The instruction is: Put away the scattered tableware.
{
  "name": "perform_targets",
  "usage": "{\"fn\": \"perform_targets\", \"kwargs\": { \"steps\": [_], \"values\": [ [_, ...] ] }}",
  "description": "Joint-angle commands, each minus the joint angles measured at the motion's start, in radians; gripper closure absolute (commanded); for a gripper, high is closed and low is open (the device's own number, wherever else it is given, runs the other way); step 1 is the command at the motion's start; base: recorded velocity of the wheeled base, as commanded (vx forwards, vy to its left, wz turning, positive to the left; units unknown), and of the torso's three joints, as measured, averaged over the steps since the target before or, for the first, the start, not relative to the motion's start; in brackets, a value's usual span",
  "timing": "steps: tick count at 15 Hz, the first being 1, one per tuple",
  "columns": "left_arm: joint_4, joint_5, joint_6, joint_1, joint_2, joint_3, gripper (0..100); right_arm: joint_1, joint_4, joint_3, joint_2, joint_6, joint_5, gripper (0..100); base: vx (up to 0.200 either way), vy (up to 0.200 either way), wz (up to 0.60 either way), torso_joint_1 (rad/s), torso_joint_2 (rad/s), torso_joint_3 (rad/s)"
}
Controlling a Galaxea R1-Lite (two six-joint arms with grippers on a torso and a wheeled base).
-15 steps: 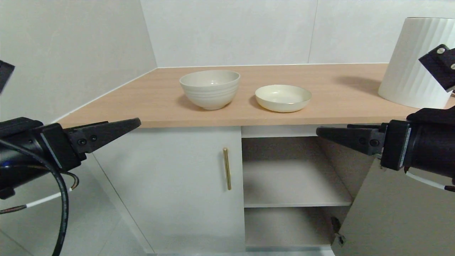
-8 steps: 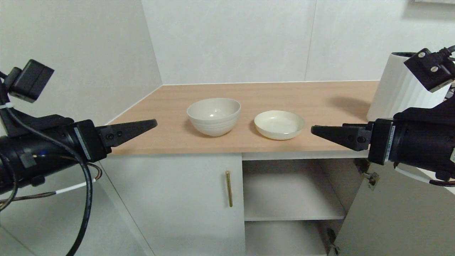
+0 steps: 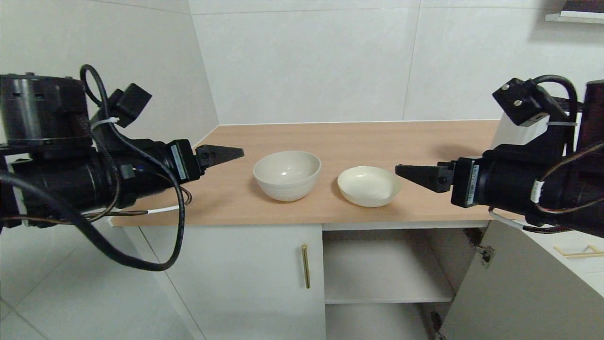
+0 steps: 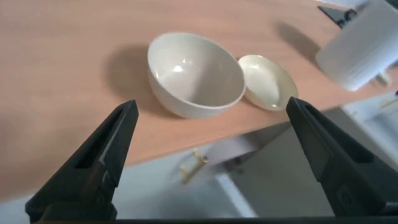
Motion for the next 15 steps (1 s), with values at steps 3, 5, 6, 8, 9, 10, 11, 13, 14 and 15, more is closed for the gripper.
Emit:
{"fn": "perform_targets", "kwargs": {
  "steps": [3,5,6,8,9,10,11,13,14,15],
  "values": [
    [0.256,0.043,-0.077,-0.008,0.067,-0.172,0,-0.034,0.154,-0.182,0.143,0.101,-0.085,0,0.000,0.000,0.00,0.000,0.00,0.000],
    [0.239,0.058,-0.120,-0.016,0.107,-0.184,0,-0.041,0.275,-0.277,0.187,0.154,-0.158,0,0.000,0.000,0.00,0.000,0.00,0.000],
    [0.190,0.112,-0.140,-0.039,0.159,-0.184,0,-0.057,0.278,-0.306,0.236,0.197,-0.204,0,0.000,0.000,0.00,0.000,0.00,0.000],
    [0.122,0.205,-0.154,-0.070,0.242,-0.184,0,-0.070,0.275,-0.309,0.267,0.199,-0.214,0,0.000,0.000,0.00,0.000,0.00,0.000],
    [0.101,0.222,-0.155,-0.079,0.273,-0.184,0,-0.070,0.275,-0.309,0.270,0.199,-0.213,0,0.000,0.000,0.00,0.000,0.00,0.000],
    [0.091,0.222,-0.155,-0.083,0.296,-0.184,0,-0.072,0.275,-0.307,0.270,0.199,-0.213,0,0.000,0.000,0.00,0.000,0.00,0.000],
    [0.082,0.219,-0.157,-0.088,0.311,-0.184,0,-0.072,0.275,-0.307,0.269,0.199,-0.214,0,0.000,0.000,0.00,0.000,0.00,0.000],
    [0.051,0.221,-0.170,-0.090,0.334,-0.184,0,-0.074,0.275,-0.307,0.266,0.200,-0.214,0,0.000,0.000,0.00,0.000,0.00,0.000],
    [0.044,0.219,-0.181,-0.090,0.337,-0.185,0,-0.074,0.274,-0.307,0.266,0.200,-0.214,0,0.000,0.000,0.00,0.000,0.00,0.000],
    [0.025,0.218,-0.198,-0.090,0.340,-0.184,0,-0.074,0.275,-0.306,0.264,0.200,-0.214,0,0.000,0.000,0.00,0.000,0.00,0.000]
  ]
}}
